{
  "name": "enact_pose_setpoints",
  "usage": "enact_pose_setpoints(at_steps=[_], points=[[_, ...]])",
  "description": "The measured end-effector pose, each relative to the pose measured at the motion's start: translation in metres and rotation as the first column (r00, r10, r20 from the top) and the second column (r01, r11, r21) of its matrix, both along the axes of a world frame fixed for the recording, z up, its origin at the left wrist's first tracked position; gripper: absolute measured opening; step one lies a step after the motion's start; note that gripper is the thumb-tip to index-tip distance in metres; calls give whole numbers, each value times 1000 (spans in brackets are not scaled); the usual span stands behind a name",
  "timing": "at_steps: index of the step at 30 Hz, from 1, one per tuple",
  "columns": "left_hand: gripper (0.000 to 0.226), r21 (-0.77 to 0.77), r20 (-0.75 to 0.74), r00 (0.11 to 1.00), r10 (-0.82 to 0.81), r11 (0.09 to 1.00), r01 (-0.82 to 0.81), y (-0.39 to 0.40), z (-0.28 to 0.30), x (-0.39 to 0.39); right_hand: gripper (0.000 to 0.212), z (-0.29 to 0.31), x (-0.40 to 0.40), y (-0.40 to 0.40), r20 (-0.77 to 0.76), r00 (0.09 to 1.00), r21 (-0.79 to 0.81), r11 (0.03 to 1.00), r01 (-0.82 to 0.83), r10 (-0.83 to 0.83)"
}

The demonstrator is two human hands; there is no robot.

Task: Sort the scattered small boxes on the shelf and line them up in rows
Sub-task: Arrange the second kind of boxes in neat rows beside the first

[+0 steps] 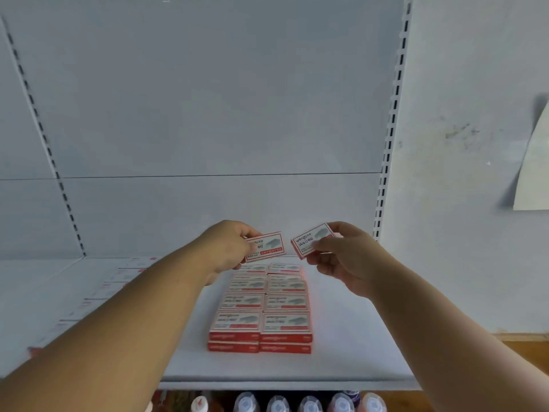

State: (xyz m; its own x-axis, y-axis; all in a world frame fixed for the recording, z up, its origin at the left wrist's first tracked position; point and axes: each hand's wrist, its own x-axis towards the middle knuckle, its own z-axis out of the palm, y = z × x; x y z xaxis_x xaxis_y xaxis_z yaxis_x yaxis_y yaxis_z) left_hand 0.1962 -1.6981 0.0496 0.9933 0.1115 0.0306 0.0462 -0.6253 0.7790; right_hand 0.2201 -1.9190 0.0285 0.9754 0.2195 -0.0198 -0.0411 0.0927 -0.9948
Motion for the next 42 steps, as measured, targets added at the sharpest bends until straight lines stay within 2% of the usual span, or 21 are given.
enact_pose_setpoints(at_steps=[2, 8, 12, 15, 19, 23, 26, 31, 36, 39, 42], points=[[18, -2, 1, 1000, -5, 1000, 5, 13, -2, -3, 15, -1, -5, 17, 20, 1000, -54, 999, 2, -1], [10, -14, 30, 999, 12, 1000, -11, 35, -11, 1, 10, -9, -7, 40, 38, 987, -163, 973, 162, -158], [8, 6, 70, 996, 57, 998, -58, 36, -23, 11, 7, -15, 1, 38, 130, 957, -359, 887, 290, -260], [8, 12, 38, 997, 74, 997, -75, 37, -34, 17, 7, -21, 10, 37, 131, 936, -397, 848, 351, -326], [8, 131, -14, 999, 44, 991, -42, 35, -45, 23, 4, -29, 13, 42, 97, 955, -553, 783, 286, -280], [13, 291, -10, 1000, -4, 957, 7, 34, -43, 28, 13, -30, 13, 49, 84, 977, -701, 685, 198, -197], [17, 349, -35, 999, -29, 936, 39, 35, -42, 29, 13, -29, 14, 52, 104, 981, -728, 659, 189, -166], [12, 362, -37, 996, -75, 929, 83, 40, -43, 33, 11, -28, 14, 51, 112, 984, -742, 646, 178, -142], [20, 407, -35, 993, -116, 905, 121, 40, -43, 35, 19, -31, 16, 49, 131, 981, -763, 618, 191, -142], [23, 449, -53, 989, -137, 882, 147, 38, -39, 34, 34, -35, 15, 43, 206, 969, -783, 571, 247, -137], [22, 492, -26, 991, -131, 861, 127, 27, -33, 32, 26, -33, 16, 25, 339, 933, -771, 532, 351, -125]])
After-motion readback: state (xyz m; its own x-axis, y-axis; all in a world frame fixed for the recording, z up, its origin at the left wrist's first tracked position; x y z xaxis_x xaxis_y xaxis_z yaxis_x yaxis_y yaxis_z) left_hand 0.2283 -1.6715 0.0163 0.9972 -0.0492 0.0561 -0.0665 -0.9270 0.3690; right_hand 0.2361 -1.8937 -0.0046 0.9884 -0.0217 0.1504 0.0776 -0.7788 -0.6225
